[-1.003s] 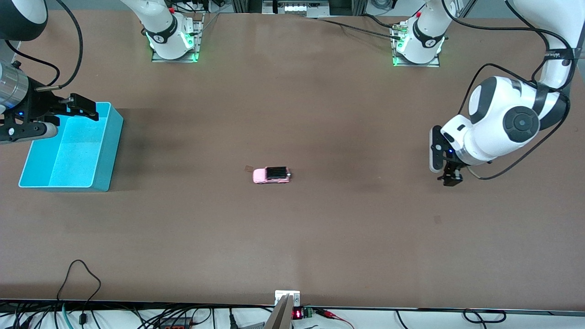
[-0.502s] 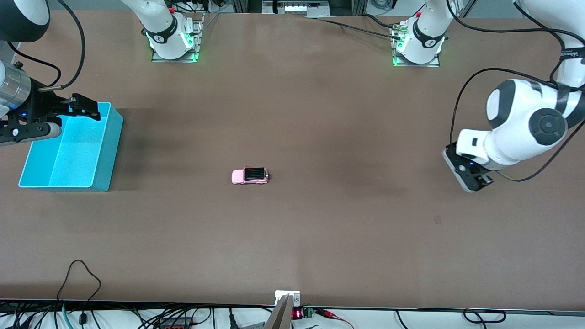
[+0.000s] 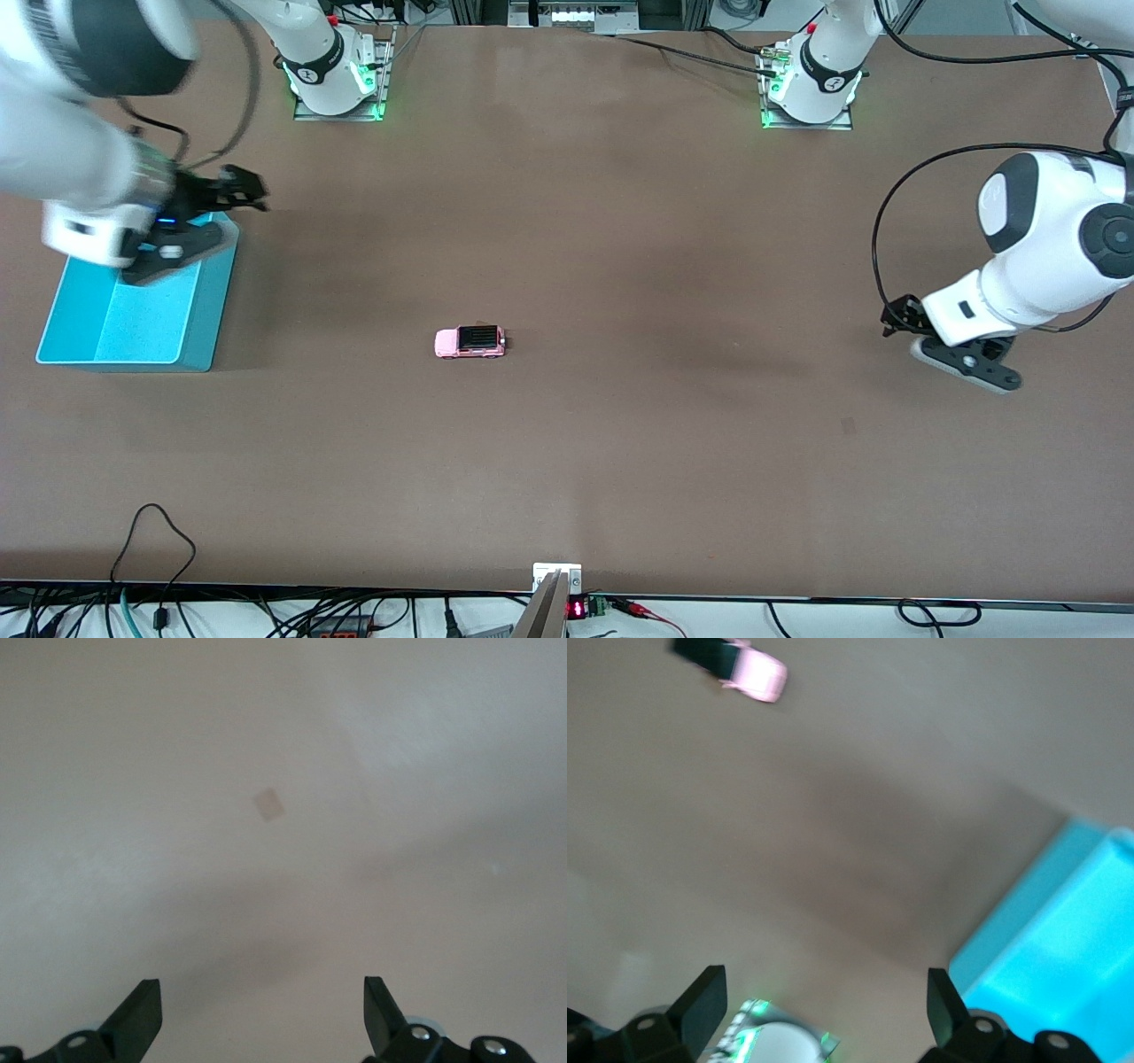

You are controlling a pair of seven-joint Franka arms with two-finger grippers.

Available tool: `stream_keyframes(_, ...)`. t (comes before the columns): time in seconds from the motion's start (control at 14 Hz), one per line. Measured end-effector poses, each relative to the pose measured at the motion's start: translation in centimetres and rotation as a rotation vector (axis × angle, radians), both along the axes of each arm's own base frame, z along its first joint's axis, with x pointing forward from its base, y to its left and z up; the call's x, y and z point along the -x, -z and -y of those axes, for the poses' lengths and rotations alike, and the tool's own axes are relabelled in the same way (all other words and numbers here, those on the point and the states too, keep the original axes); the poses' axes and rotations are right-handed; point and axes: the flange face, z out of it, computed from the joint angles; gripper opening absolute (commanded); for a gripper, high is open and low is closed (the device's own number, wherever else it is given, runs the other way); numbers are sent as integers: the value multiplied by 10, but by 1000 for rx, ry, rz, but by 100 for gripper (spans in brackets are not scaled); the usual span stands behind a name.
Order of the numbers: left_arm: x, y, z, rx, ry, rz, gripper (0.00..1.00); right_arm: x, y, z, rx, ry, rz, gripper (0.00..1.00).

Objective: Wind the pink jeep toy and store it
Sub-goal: 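Reach the right gripper to the jeep while the left gripper withdraws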

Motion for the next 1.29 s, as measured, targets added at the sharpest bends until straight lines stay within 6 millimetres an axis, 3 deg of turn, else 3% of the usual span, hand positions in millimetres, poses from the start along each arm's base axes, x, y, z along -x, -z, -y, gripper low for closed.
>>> stream_keyframes(0.29,-13,-40,-28,89,-255,30,100,28,53,-107,-106,-478,122,100)
stream_keyframes(0.5,-16,-81,-34,85,-343,21,100,47,100,-157,-131,-734,192,100)
stream_keyframes(0.79,-1,-141,-15,64,-409,25,100,28,184,-170,-165,-891,201,100)
stream_keyframes(0.93,15,-162,-6,48,-435,1,100,17,215,-175,-175,-923,200,100)
stream_keyframes(1.08,20,-170,-3,40,-431,1,100,4,228,-182,-189,-929,209,100)
stream_keyframes(1.29,19,-164,-1,37,-425,-8,100,-12,237,-199,-193,-939,226,100)
